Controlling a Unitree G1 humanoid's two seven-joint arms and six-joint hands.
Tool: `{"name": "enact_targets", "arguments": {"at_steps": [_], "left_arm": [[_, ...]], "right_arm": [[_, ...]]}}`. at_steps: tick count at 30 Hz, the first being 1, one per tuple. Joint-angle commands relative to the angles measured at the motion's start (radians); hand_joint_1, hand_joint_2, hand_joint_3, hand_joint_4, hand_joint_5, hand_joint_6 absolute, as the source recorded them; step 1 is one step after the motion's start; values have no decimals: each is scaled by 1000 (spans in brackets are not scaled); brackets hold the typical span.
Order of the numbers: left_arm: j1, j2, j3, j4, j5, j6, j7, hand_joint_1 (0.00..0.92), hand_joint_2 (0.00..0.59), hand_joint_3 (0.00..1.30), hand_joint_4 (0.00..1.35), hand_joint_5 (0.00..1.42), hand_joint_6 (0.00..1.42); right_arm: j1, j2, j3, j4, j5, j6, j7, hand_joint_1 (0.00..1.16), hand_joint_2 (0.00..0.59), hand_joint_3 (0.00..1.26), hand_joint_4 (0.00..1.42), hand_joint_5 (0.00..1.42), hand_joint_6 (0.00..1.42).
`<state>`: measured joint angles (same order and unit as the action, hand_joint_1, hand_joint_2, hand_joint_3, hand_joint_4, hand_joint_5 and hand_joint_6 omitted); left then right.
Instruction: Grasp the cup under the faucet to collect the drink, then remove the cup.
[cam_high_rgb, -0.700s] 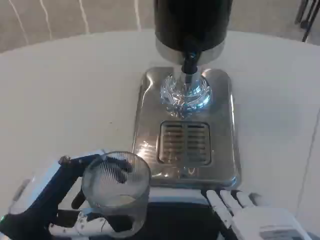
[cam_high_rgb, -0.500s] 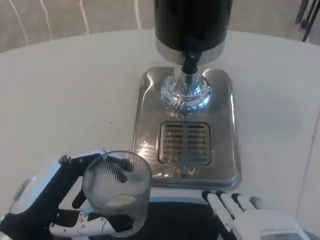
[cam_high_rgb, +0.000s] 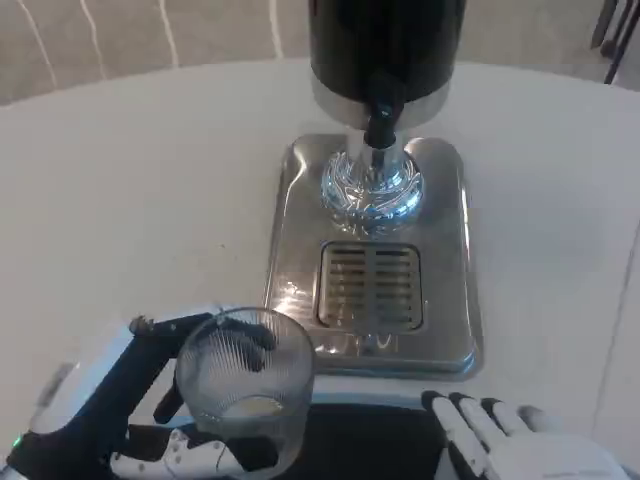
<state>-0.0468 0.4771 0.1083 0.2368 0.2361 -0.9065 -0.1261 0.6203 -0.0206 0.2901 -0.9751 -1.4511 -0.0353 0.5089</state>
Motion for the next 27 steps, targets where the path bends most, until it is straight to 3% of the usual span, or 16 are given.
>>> {"name": "enact_targets", "arguments": {"at_steps": [1, 6, 13, 27], "left_arm": [[8, -27, 5, -44, 2, 25, 25, 543, 62, 1001, 1162, 1372, 558], [-13, -54, -5, -23, 12, 79, 31, 543, 62, 1001, 1162, 1372, 558], [-137, -90, -18, 96, 78, 118, 111, 543, 61, 1001, 1162, 1372, 559], [-450, -111, -110, 469, 193, 78, 308, 543, 61, 997, 1162, 1372, 559]], "right_arm": [[29, -12, -25, -19, 39, -13, -23, 281, 527, 0, 0, 0, 0], [29, -15, -48, -19, 58, -16, -29, 279, 527, 0, 0, 0, 0], [33, -16, -54, -2, 71, -14, -22, 274, 521, 0, 0, 0, 0], [8, -14, -111, -2, 79, 8, 49, 273, 526, 0, 0, 0, 0]]}}
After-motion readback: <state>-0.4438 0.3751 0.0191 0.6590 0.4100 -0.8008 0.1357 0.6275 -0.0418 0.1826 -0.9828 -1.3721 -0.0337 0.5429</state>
